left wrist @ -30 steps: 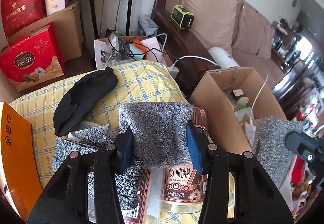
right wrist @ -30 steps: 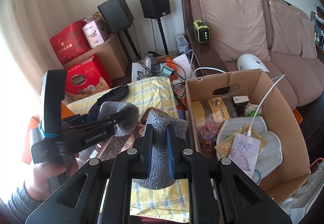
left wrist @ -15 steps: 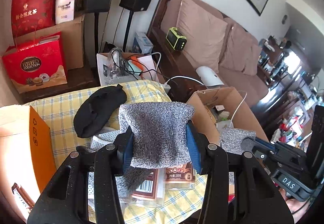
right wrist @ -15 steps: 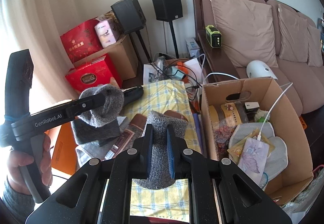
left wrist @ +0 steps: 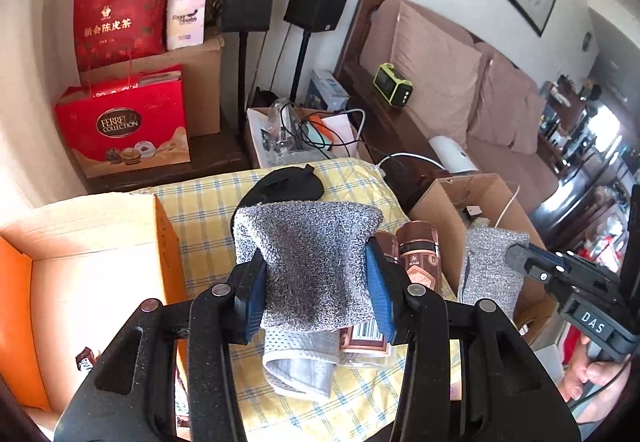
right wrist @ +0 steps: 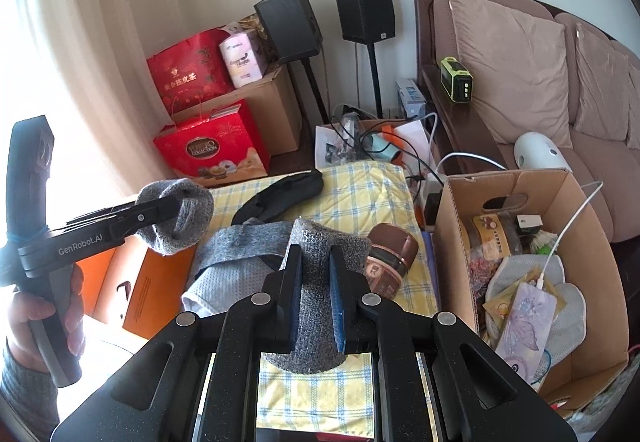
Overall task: Organize objects
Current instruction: 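Carry both grey wristbands over the orange box with both grippers, then open both grippers to release the wristbands into the orange box, then withdraw both grippers from the orange box, then move both grippers to the two brown-capped coffee jars on the bed, then grasp one coffee jar with the left gripper while the right gripper grasps the other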
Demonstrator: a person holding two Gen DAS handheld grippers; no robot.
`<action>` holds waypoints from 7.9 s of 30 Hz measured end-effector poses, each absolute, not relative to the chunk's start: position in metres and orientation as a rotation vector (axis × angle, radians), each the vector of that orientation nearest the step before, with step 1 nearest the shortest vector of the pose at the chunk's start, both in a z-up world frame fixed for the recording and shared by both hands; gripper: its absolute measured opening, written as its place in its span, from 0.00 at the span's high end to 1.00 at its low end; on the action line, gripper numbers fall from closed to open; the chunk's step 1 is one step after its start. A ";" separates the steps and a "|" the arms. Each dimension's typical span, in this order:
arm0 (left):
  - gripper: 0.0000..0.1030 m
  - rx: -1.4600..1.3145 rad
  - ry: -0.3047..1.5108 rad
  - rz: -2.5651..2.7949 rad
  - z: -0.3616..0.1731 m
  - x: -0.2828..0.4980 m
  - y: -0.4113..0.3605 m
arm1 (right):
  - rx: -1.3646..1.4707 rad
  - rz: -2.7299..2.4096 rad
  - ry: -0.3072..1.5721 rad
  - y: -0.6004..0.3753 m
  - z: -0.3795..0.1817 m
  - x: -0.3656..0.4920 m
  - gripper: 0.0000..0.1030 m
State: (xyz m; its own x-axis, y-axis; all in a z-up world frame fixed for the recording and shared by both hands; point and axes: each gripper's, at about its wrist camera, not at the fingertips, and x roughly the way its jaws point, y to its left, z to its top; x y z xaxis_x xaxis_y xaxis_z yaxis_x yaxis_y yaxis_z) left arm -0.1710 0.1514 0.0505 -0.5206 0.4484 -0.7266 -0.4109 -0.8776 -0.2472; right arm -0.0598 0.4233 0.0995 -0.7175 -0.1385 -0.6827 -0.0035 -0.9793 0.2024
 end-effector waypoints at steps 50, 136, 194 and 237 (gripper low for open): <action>0.50 -1.424 -0.237 2.536 -0.036 -0.183 -0.046 | 1.255 -2.486 -0.032 0.155 0.043 -0.160 0.87; 0.01 -1.204 -0.065 2.276 -0.014 -0.122 0.176 | 1.349 -2.882 -0.266 0.429 0.043 -0.074 0.21; 0.30 -1.327 0.021 2.207 -0.051 -0.147 0.243 | 1.577 -2.706 -0.548 0.470 -0.041 -0.089 0.31; 0.39 -1.537 -0.087 2.059 -0.097 -0.163 0.272 | 1.641 -2.688 -0.469 0.470 -0.052 -0.076 0.36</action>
State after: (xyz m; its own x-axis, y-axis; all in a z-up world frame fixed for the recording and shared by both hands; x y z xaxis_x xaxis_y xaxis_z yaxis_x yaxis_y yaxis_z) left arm -0.1629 0.2725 -0.0971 -0.1829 0.4698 -0.8636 -0.3957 -0.8393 -0.3728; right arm -0.0761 0.4695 -0.0522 -0.4680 -0.1160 -0.8761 -0.1875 -0.9557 0.2267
